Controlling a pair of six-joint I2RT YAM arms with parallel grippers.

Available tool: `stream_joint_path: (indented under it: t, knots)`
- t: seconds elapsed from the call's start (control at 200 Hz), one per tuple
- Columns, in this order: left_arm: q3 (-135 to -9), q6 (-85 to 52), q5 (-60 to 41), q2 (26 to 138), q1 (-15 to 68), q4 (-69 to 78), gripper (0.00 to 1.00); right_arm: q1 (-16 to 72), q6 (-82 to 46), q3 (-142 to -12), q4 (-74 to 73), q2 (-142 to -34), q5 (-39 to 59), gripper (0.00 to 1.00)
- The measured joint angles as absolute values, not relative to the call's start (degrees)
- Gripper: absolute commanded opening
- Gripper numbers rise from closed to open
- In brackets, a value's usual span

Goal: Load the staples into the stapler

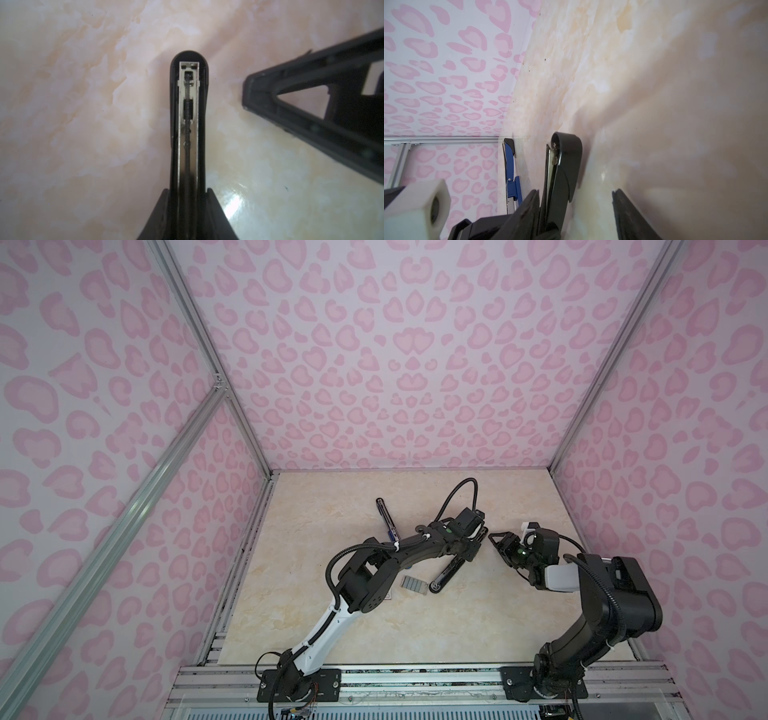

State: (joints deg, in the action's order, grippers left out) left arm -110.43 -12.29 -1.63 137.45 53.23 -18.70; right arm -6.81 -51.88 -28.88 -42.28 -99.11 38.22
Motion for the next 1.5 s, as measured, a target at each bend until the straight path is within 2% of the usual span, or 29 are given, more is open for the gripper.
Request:
stream_joint_path:
  t: [0.495,0.68,0.745,0.9,0.91,0.96,1.09,1.245,1.5]
  knots:
    - [-104.4,-12.9,-2.6,134.6,53.8,-12.8,0.04,-6.8,-61.0,-30.7,-60.9,-111.5,44.0,0.52]
    - [-104.1,-12.9,-3.6,134.6,54.5,-12.3,0.05,-6.8,-63.8,-32.0,-65.8,-114.3,45.1,0.43]
    - [-104.1,-12.9,-3.6,134.6,54.6,-12.0,0.1,-6.8,-64.6,-32.2,-66.9,-115.1,45.3,0.4]
    - [-104.2,-12.9,-3.7,134.6,54.6,-11.9,0.35,-6.8,-65.4,-32.3,-68.2,-115.6,45.4,0.35]
    - [-104.2,-12.9,-3.7,134.6,54.6,-11.9,0.39,-6.8,-65.4,-32.3,-68.3,-115.6,45.5,0.35]
    - [-104.2,-12.9,-3.6,134.6,54.6,-11.9,0.44,-6.8,-65.2,-32.2,-68.8,-115.6,45.5,0.35]
    - [-103.2,-13.0,-3.1,133.4,54.6,-12.0,0.48,-6.8,-64.8,-32.0,-69.3,-115.6,45.6,0.34]
    - [-97.4,-12.8,-2.0,126.9,54.6,-11.7,0.48,-6.8,-64.1,-31.3,-70.4,-115.6,45.6,0.35]
    - [-79.4,-11.8,-0.9,110.3,54.0,-7.4,0.48,-6.6,-63.1,-30.4,-71.4,-114.4,45.9,0.35]
